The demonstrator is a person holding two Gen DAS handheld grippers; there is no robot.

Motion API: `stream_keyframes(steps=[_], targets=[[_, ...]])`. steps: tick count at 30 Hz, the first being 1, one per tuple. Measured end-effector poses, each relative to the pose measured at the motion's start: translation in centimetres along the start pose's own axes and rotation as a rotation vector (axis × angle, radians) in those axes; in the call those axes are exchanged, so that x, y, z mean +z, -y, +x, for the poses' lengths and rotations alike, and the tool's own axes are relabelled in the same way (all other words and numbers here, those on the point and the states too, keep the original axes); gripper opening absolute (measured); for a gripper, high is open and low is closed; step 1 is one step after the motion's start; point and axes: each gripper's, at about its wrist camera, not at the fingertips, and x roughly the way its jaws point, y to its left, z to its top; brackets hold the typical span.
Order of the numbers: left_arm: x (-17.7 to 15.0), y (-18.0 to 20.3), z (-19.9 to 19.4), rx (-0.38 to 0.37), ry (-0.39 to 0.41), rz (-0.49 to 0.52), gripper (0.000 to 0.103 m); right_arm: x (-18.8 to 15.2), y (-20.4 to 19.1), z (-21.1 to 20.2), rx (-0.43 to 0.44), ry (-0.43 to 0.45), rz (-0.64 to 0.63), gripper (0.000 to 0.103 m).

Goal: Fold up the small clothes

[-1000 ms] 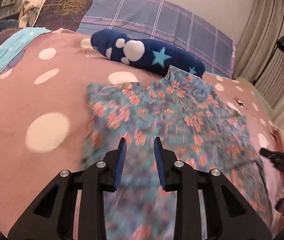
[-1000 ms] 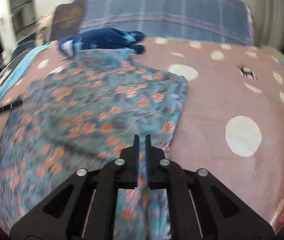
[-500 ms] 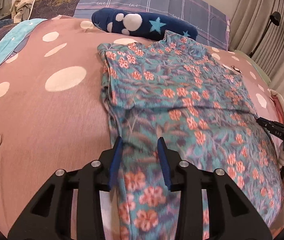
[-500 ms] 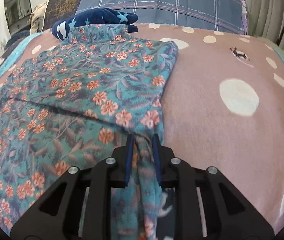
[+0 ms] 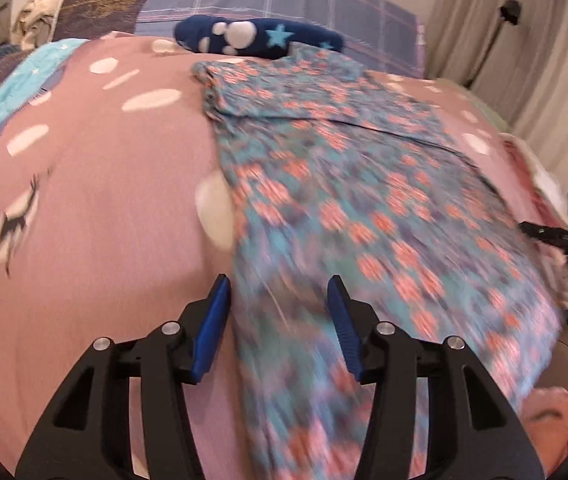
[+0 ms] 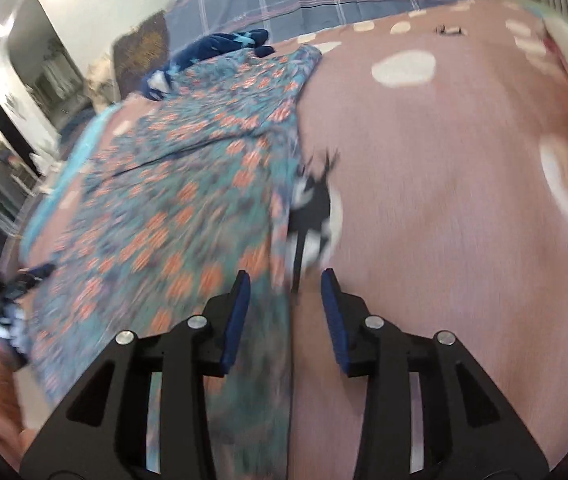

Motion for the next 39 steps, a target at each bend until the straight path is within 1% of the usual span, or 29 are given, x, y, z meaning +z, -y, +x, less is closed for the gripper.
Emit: stream_keyframes(steps=[1,4,5,7,9,11,12,13,17,19,21,23,24,25,28,30,33,34,35,36,37,38,39], targets=[[-0.8,-0.1,-0.6,-0.038,0.001,-0.007,0.051,-0.8,0.4,-0.7,0.037,-0.001,0.014,0.038],[-2.3,0.0,-1.8,-0.111,0.001,-0.020,0.050,-3.3,1.3,-2.6,0.133,-0.008,0.051,0.038],[-2.8,0.1,-2.0,-0.124,-0.001,-0.022,0.046,-4.2,1.5,-3.3,0.160,-0.014,0.058,0.038],[-3.9,0.6,-2.7,-0.151,-0.009,-0.021,0.043,-5.4,1.5,-4.1,0.196,-0.033,0.055,0.038],[-4.9,1.2,-3.2,-0.172,-0.016,-0.004,0.043,-6.5,1.0,-4.8,0.223,-0.063,0.027,0.039],[-5.4,1.5,-3.4,-0.173,-0.019,0.012,0.043,-7.2,0.3,-5.1,0.243,-0.082,-0.007,0.043],[-5.4,1.5,-3.4,-0.175,-0.018,0.010,0.043,-7.4,0.0,-5.1,0.259,-0.090,-0.015,0.047],[-5.1,1.3,-3.1,-0.195,-0.016,-0.011,0.043,-7.4,-0.2,-5.0,0.271,-0.092,-0.011,0.049],[-4.5,0.3,-2.1,-0.272,0.001,-0.090,0.043,-6.5,-1.0,-3.5,0.343,-0.103,0.035,0.051],[-4.6,0.0,-2.2,-0.291,0.004,-0.116,0.043,-6.2,-1.6,-3.3,0.327,-0.110,0.017,0.051],[-5.1,0.3,-2.6,-0.292,0.001,-0.101,0.043,-6.5,-1.9,-3.8,0.307,-0.124,0.006,0.050],[-5.7,0.4,-3.1,-0.293,-0.001,-0.085,0.043,-7.1,-1.3,-4.6,0.301,-0.142,0.018,0.046],[-5.9,0.3,-3.2,-0.297,-0.001,-0.090,0.043,-7.4,-0.9,-4.8,0.295,-0.147,0.030,0.042],[-5.9,0.3,-3.2,-0.299,0.000,-0.096,0.043,-7.7,-0.4,-5.1,0.294,-0.151,0.049,0.042],[-6.0,0.4,-3.2,-0.292,0.007,-0.107,0.043,-8.4,0.9,-5.0,0.343,-0.159,0.150,0.042],[-6.0,0.6,-3.3,-0.284,0.010,-0.110,0.043,-8.6,1.0,-5.2,0.341,-0.168,0.167,0.041],[-6.4,0.7,-3.5,-0.287,0.014,-0.099,0.043,-9.0,0.7,-5.8,0.316,-0.193,0.153,0.041],[-6.5,0.6,-3.4,-0.294,0.016,-0.099,0.043,-9.0,0.7,-5.7,0.315,-0.200,0.151,0.041],[-6.3,0.4,-3.1,-0.316,0.019,-0.107,0.043,-8.9,0.8,-5.5,0.323,-0.202,0.152,0.041],[-6.1,0.3,-2.9,-0.335,0.020,-0.118,0.043,-8.7,1.0,-5.1,0.341,-0.197,0.163,0.041],[-5.9,0.3,-2.7,-0.354,0.021,-0.126,0.043,-8.2,1.2,-4.4,0.379,-0.183,0.193,0.041],[-5.7,0.4,-2.5,-0.368,0.025,-0.129,0.036,-7.9,1.3,-3.7,0.417,-0.174,0.220,0.039],[-5.4,0.8,-2.2,-0.369,0.023,-0.125,0.026,-7.6,1.3,-3.1,0.450,-0.167,0.247,0.027]])
